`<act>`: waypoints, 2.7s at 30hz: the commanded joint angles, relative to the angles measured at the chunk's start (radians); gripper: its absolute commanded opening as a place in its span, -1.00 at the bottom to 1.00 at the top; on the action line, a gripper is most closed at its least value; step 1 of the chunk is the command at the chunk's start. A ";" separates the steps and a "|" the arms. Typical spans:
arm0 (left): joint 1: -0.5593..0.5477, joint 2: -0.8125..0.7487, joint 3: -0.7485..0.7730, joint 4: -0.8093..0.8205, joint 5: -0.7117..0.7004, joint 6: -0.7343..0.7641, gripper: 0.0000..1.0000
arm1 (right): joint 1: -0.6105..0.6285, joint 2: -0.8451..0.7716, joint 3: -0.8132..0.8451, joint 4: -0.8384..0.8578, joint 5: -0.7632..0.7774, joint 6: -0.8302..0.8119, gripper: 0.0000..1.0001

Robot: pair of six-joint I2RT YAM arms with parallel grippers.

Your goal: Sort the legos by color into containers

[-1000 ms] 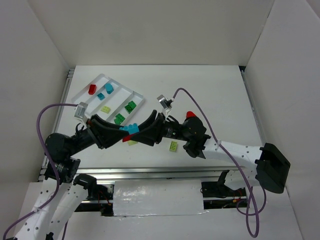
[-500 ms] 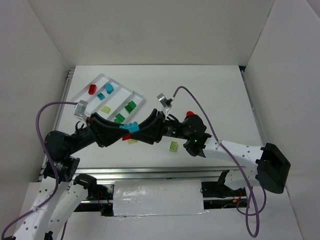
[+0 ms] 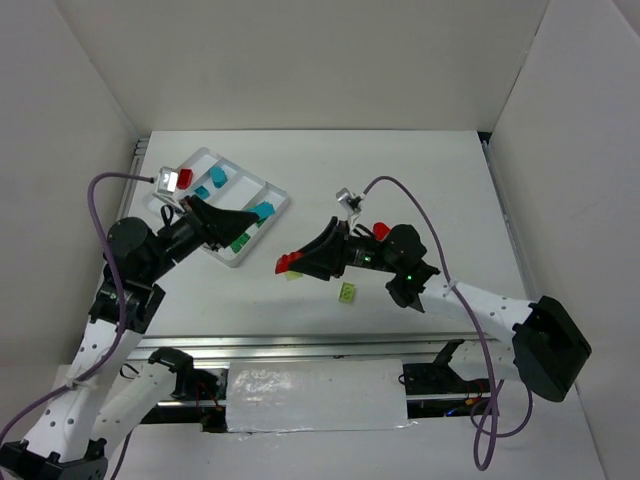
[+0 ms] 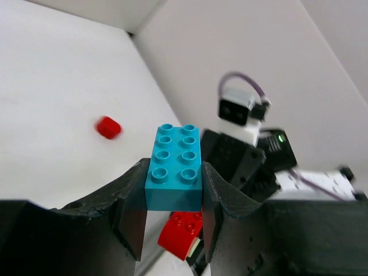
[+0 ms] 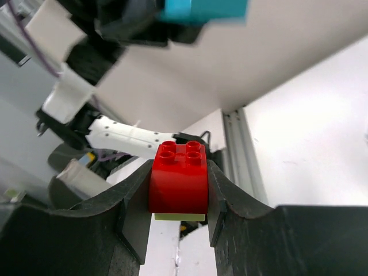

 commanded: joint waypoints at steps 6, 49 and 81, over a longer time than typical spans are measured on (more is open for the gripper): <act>0.107 0.252 0.283 -0.419 -0.493 0.170 -1.00 | -0.079 -0.236 -0.080 -0.217 0.104 -0.114 -1.00; 0.432 1.363 0.898 -0.700 -0.766 0.077 0.64 | -0.114 -0.363 -0.040 -0.570 0.102 -0.321 -1.00; -0.269 0.309 0.205 -0.024 0.402 0.353 0.88 | -0.170 -0.319 -0.045 -0.135 -0.268 0.021 -1.00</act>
